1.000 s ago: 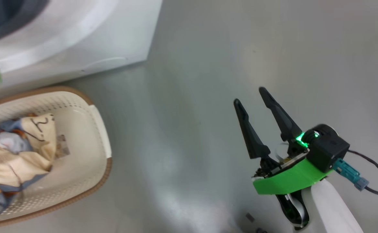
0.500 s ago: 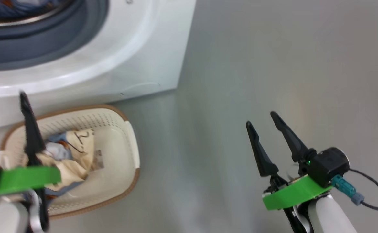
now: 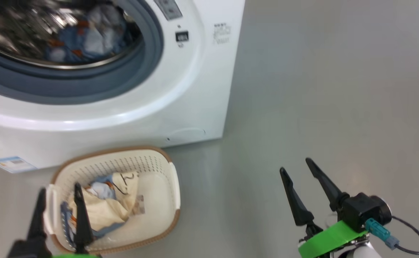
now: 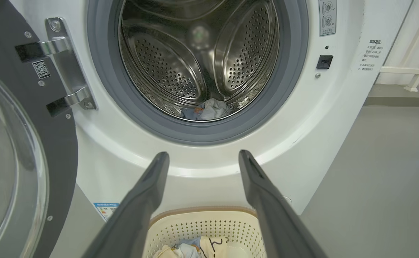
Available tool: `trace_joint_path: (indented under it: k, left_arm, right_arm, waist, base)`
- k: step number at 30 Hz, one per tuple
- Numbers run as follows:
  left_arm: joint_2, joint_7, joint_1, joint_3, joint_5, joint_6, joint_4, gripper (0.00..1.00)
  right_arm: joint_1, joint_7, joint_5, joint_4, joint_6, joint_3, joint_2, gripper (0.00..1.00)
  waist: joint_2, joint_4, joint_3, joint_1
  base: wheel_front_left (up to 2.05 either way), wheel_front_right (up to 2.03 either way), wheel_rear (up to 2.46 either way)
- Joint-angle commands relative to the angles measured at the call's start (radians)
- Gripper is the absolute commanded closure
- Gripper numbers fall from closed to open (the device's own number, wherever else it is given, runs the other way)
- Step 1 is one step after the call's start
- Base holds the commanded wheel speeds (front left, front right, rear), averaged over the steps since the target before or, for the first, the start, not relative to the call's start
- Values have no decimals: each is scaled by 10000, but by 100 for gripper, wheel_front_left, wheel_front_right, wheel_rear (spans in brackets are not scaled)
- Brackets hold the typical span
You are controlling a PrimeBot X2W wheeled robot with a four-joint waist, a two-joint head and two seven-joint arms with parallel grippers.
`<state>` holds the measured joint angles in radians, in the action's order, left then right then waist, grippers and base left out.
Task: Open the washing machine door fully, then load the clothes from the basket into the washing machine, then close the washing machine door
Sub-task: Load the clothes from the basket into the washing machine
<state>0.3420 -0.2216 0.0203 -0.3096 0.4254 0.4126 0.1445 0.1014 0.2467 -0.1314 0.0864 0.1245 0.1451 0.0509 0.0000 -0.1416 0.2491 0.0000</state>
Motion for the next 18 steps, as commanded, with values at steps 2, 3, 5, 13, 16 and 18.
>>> trace_joint_path:
  k: [2, 3, 5, 13, 16, 18]
  left_arm:
    - [19, -88, 276, 219, 88, 186, 239, 0]
    - [-22, -96, 412, 187, 118, 200, 223, 0]
    - [-66, -125, 649, 162, 160, 216, 205, 0]
    - [-227, -201, 1268, -51, 244, 184, 78, 0]
    - [-294, -223, 1401, -83, 320, 148, 0, 0]
    - [-332, -237, 1470, -94, 336, 158, -7, 0]
  right_arm:
    - [-258, -135, 82, -271, 62, 177, -7, 0]
    - [-334, -181, 90, -299, 62, 175, -7, 0]
    - [-476, -269, 104, -372, 62, 178, -7, 0]
    - [-1011, -592, 124, -628, 62, 111, -7, 0]
    - [-1189, -716, 136, -750, 62, 99, -7, 0]
    - [-1287, -791, 152, -839, 62, 83, -7, 0]
  waist:
    - [0, 495, -951, 0]
    - [0, 518, -1062, 0]
    - [0, 556, -1254, 0]
    - [0, 647, -1995, 0]
    - [0, 631, -2229, 0]
    - [0, 638, -2307, 0]
  base:
    - [0, 0, 0]
    - [0, 0, 0]
    - [0, 0, 0]
    - [0, 0, 0]
    - [0, 0, 0]
    - [0, 0, 0]
